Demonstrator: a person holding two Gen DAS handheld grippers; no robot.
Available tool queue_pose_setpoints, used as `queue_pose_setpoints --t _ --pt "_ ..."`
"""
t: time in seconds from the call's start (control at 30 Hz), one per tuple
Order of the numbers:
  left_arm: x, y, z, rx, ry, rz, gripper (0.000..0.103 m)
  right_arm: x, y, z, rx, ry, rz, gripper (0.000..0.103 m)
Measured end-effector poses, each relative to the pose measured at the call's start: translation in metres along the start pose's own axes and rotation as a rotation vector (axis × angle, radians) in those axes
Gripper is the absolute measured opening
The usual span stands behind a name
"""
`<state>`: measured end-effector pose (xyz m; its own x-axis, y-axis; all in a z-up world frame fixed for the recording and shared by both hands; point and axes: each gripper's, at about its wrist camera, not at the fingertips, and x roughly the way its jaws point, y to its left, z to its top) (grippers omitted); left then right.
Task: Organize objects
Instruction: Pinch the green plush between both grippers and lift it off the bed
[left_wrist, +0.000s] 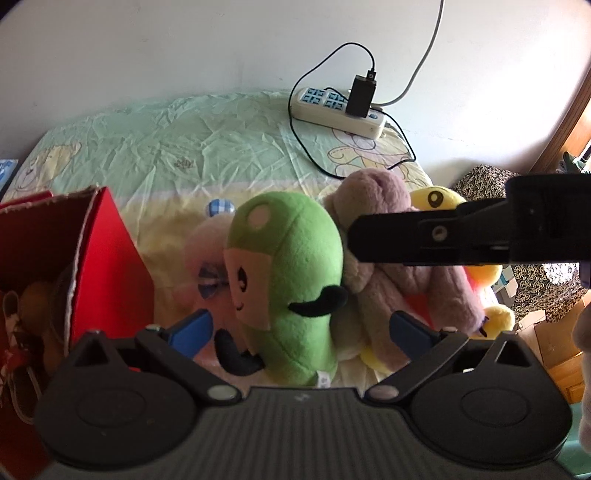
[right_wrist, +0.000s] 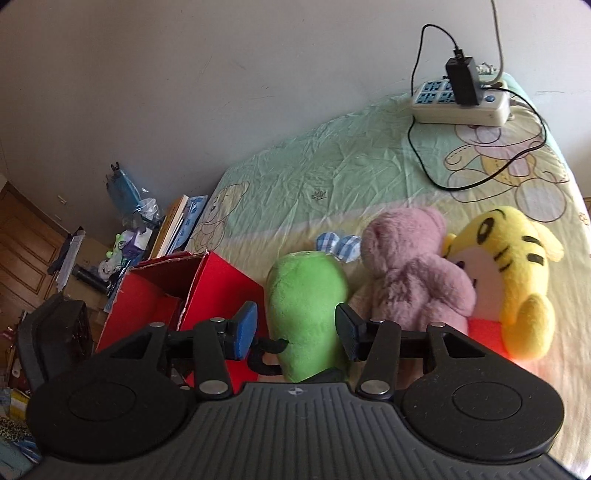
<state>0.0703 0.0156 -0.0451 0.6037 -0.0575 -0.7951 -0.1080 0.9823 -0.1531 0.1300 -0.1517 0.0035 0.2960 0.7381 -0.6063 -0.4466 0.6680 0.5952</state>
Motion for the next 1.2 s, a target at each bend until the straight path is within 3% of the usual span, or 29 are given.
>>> queue_pose_setpoints --t 0.1,0.13,0.2,0.27,0.4,0.47,0.63,1.2 --pt "0.011 0.006 0.004 -0.012 0.022 -0.007 0.091 0.013 0.004 0.003 -0.021 0.008 -0.014 0.059" --pt "0.014 0.007 0.005 -0.013 0.032 -0.008 0.084 0.017 0.005 0.003 -0.03 0.011 -0.03 0.062" --pt "0.021 0.009 0.008 -0.018 0.047 -0.006 0.079 0.025 0.004 0.003 -0.042 0.03 -0.038 0.062" --pt "0.026 0.012 0.01 -0.028 0.056 -0.01 0.068 0.031 0.002 0.003 -0.04 0.044 -0.046 0.062" --pt "0.031 0.014 0.012 -0.034 0.055 -0.011 0.066 0.034 -0.001 0.003 -0.052 0.035 -0.062 0.061" --pt "0.031 0.01 0.012 -0.021 0.046 0.007 0.065 0.034 0.0 0.003 -0.07 0.031 -0.078 0.053" --pt "0.021 0.006 0.012 -0.006 0.022 0.027 0.063 0.023 -0.001 0.004 -0.062 0.021 -0.037 0.05" --pt "-0.091 -0.006 0.003 0.024 -0.221 0.16 0.062 -0.028 0.069 0.0 -0.243 -0.159 0.13 0.05"
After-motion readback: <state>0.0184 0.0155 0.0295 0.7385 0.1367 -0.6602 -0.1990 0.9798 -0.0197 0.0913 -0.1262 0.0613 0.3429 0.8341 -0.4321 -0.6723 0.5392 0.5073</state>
